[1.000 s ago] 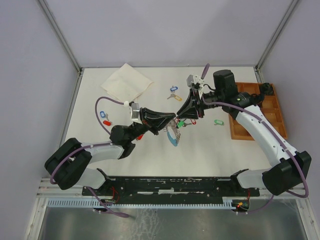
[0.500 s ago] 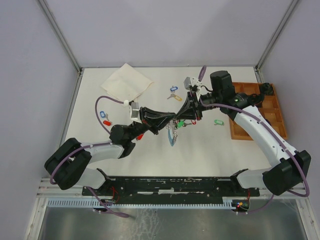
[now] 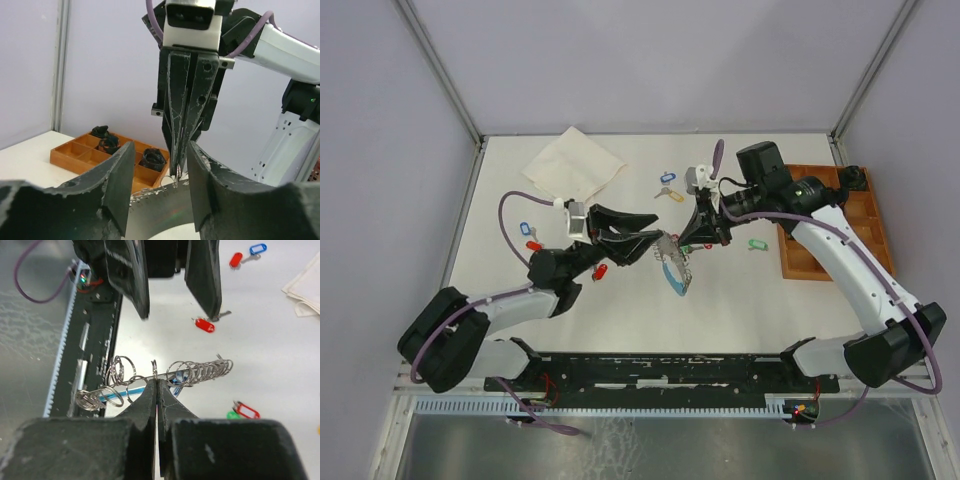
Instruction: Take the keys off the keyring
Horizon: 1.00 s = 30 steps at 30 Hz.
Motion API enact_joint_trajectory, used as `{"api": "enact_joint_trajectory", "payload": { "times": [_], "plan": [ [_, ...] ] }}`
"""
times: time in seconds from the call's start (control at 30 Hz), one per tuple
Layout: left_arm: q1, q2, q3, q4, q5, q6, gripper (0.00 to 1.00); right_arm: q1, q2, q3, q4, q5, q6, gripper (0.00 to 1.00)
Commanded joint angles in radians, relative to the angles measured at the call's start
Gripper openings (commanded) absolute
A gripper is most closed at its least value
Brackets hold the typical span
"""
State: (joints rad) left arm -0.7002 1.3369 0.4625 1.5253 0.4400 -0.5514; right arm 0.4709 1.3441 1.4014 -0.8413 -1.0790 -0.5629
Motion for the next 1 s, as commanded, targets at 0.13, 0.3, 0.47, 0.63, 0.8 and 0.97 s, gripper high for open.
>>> {"api": "enact_joint_trajectory", "payload": {
  "times": [0.13, 0.3, 0.47, 0.63, 0.8, 0.97],
  "plan": [
    [0.024, -0.297, 0.024, -0.56, 0.052, 0.313, 0.63, 0.118, 0.084, 0.335, -0.591, 0.419, -0.556, 0.01],
    [0.022, -0.325, -0.022, -0.565, 0.057, 0.402, 0.63, 0.233, 0.151, 0.479, -0.745, 0.795, -0.68, 0.01],
    [-0.016, -0.223, -0.065, -0.325, 0.018, 0.39, 0.6, 0.334, 0.199, 0.561, -0.818, 1.085, -0.763, 0.01],
    [-0.139, -0.088, -0.051, -0.161, -0.138, 0.519, 0.56, 0.407, 0.236, 0.632, -0.842, 1.253, -0.805, 0.01],
    [-0.199, 0.068, -0.023, 0.116, -0.189, 0.511, 0.44, 0.434, 0.293, 0.744, -0.884, 1.286, -0.801, 0.01],
    [-0.233, 0.127, 0.002, 0.202, -0.263, 0.533, 0.41, 0.447, 0.324, 0.769, -0.916, 1.271, -0.778, 0.01]
  ]
}}
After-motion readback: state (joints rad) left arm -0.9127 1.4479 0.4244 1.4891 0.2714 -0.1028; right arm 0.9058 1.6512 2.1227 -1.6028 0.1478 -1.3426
